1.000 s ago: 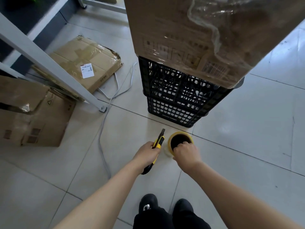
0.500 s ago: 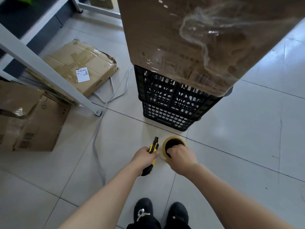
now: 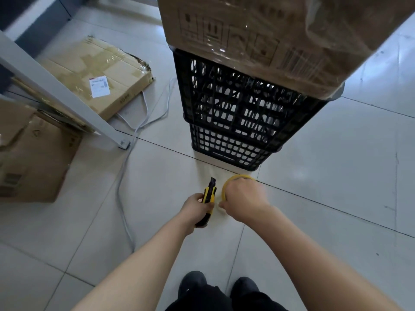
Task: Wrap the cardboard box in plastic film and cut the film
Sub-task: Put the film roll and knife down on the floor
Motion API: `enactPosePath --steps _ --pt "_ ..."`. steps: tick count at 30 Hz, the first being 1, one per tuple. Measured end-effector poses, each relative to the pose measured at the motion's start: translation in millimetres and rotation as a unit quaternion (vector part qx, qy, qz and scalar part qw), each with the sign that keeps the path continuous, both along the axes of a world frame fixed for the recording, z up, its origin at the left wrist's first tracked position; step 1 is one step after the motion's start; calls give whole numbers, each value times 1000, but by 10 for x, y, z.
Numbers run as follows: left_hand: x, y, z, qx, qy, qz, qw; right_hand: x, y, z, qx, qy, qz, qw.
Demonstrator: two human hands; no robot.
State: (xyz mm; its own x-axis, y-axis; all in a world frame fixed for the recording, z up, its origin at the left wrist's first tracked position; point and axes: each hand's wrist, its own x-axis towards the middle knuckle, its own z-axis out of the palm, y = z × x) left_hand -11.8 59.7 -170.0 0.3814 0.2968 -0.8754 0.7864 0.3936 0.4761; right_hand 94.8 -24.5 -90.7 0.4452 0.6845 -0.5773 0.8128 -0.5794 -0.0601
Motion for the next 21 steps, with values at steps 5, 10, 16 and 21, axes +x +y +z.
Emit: enactPosePath --steps 5,10,16,21 --pt "25 33 93 -11 11 15 1000 -147 119 123 65 -15 8 998" --pt "-37 92 -234 16 -12 -9 1000 -541 175 -234 145 86 -22 985" --pt "-158 154 -1005 7 -23 -7 1000 -688 167 -963 74 122 -25 989" --pt "-196 143 -1557 -39 -38 3 999 -668 68 -1460 -2 92 46 995"
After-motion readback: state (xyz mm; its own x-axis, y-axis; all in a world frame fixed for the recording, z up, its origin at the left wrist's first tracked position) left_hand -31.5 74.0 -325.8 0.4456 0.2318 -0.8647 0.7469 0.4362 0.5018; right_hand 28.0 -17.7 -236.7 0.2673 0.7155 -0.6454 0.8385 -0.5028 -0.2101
